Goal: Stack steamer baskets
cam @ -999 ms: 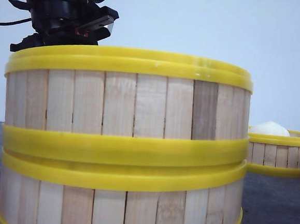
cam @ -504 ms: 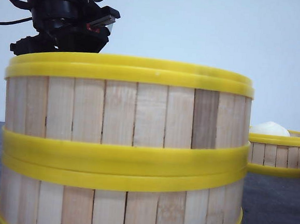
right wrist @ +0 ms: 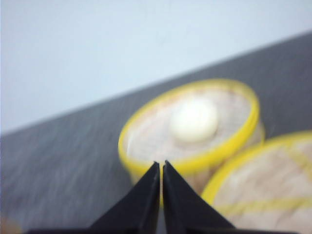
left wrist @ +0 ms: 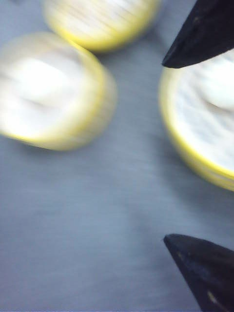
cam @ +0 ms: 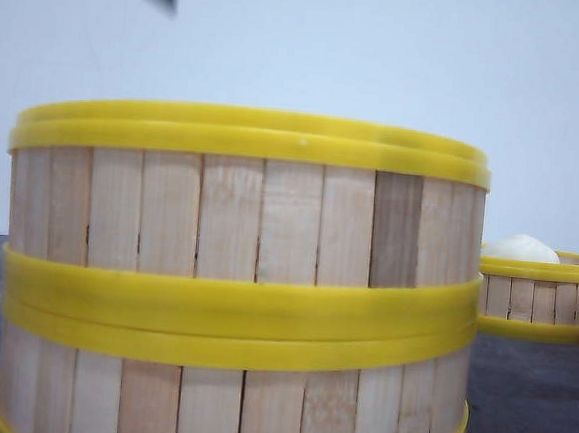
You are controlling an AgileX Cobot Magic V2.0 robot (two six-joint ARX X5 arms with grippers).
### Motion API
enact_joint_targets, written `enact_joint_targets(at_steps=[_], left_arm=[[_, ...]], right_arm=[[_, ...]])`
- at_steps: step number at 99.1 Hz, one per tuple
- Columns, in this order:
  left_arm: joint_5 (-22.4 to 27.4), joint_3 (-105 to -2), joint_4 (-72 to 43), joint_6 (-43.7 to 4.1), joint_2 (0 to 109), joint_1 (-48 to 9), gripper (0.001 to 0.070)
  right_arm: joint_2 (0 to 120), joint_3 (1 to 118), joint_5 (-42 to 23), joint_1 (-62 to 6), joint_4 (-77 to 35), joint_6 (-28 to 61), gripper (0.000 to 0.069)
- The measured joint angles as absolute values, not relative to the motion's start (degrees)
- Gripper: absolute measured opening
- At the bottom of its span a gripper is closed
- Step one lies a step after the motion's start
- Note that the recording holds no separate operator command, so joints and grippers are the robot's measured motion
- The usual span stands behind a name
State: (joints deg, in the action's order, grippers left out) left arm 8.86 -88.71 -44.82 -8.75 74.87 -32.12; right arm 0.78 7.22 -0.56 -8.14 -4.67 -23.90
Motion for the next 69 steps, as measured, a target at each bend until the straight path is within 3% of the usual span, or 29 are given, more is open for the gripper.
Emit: enact_joint_targets(at_steps=[15,28,43,57,69], left_arm=[[5.23,-89.67,-38.44,-10.31,62.67,-32.12,0.0558],[1.61,-89.82,-43.22,-10.39,55.94,-32.12,0.0546],[-2.81,-89.73,-51.18,-9.98,52.42,-32.12,0.0546],[-4.34,-89.14,-53.19,-9.76,50.04,-32.12,0.0546],[-5.10,-89.14,-53.15,-8.73,46.65,-32.12,0.0546]], right_arm=[[8.05,18.68,-6.74,-8.01,-4.38,-20.08,0.0007],[24.99,33.93,-5.43,-6.68,-15.09,-15.35,0.0016],[50.35,56.12,-0.97,-3.75,-34.13,-11.73,0.0178],[73.19,75.31,4.32,-0.84,-48.07,-10.09,0.0240],[86.59,85.86,4.54,1.06,-53.58,-9.85,0.0321]])
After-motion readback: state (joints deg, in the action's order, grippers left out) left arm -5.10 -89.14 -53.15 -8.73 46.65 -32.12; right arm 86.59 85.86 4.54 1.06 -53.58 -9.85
